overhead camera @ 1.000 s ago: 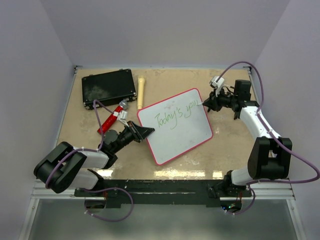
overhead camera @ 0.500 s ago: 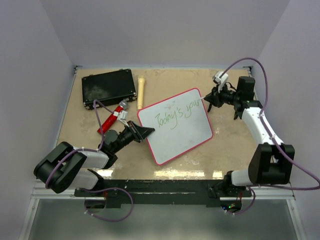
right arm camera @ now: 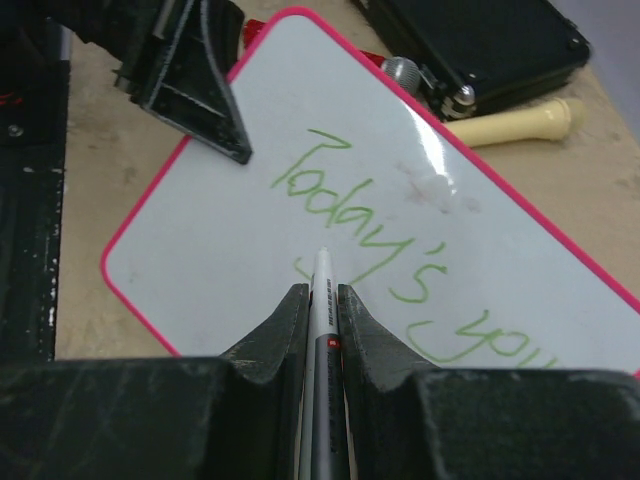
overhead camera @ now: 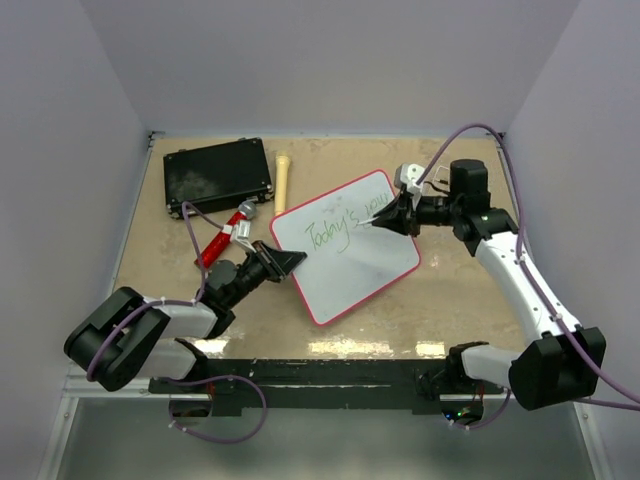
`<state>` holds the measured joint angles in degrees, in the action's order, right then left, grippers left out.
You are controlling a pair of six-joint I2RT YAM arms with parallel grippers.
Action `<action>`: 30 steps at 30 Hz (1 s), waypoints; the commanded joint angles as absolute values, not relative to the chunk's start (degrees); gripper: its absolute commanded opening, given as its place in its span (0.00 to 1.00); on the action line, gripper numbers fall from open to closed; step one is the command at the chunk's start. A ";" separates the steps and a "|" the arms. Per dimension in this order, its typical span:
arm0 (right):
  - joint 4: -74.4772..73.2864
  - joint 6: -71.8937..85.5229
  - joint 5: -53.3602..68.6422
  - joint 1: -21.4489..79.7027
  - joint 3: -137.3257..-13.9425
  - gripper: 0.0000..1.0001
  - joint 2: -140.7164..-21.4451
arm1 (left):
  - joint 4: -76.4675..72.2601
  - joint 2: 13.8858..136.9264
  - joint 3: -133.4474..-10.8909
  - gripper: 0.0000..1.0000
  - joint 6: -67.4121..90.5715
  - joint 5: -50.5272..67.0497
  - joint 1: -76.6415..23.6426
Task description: Write a sentence on the whiteboard
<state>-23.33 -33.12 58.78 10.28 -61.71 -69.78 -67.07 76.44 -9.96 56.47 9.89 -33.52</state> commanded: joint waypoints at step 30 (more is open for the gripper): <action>-24.70 -42.45 56.25 24.26 -55.28 0.00 -70.22 | -73.83 81.91 -14.94 0.00 53.44 5.01 -33.22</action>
